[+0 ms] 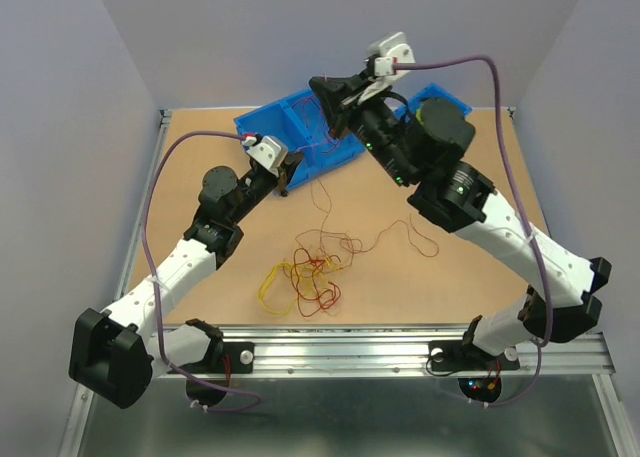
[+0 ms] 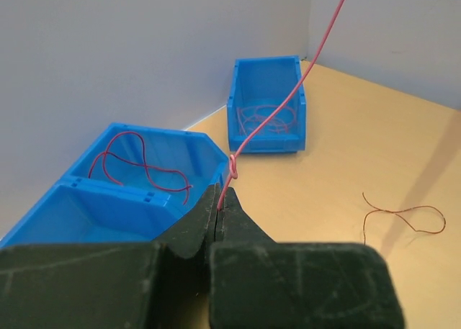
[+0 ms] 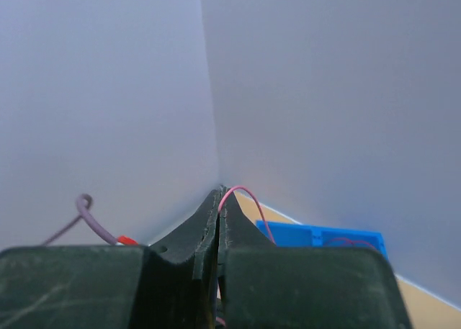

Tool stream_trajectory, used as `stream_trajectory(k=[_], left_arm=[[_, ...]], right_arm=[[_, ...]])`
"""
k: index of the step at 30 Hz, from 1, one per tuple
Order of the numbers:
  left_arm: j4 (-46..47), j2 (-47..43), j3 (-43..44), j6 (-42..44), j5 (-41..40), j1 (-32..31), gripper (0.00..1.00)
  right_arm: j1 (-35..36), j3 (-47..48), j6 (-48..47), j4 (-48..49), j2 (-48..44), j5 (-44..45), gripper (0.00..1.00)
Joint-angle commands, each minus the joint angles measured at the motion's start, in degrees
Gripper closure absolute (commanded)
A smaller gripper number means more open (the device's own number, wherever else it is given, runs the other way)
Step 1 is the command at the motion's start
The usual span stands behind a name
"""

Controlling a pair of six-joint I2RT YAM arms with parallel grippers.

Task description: Untangle the cables

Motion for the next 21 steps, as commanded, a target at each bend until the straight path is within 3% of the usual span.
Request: stream_trajectory(k=[1, 5, 10, 13, 16, 17, 21], left_arm=[[1.17, -0.6, 3.06, -0.39, -1.4, 0.26, 1.0], [0.63, -0.34, 3.24, -0.39, -1.06, 0.26, 0.99], [0.11, 1.68, 2.97, 0.93, 9.55, 0.26, 0.78], [-0.42, 3.0, 3.58, 0.76, 13.0, 0.26, 0.73], [-0.77, 4.23, 3.85, 1.46, 19.93, 0.35, 0.54], [-1.03, 4.58, 3.85, 1.63, 23.43, 0.35, 0.38], [-1.3, 5.64, 4.2, 1.72, 25.49, 0.26, 0.17]], right_arm=[[-0.16, -1.74, -5.05, -1.03, 1.29, 6.2, 0.99], [-3.92, -2.19, -2.95, -1.03, 3.13, 4.19, 0.99], [-7.63, -0.61, -0.57, -1.03, 5.16, 0.84, 0.99], [-7.98, -0.25, -0.22, -0.94, 5.33, 1.37, 0.99], [-8.42, 0.01, 0.4, -0.94, 5.25, 1.81, 0.99], [-8.6, -0.08, 0.49, -1.03, 4.98, 1.2, 0.99], [-8.6, -0.51, 1.54, -1.03, 4.1, -0.82, 1.0]])
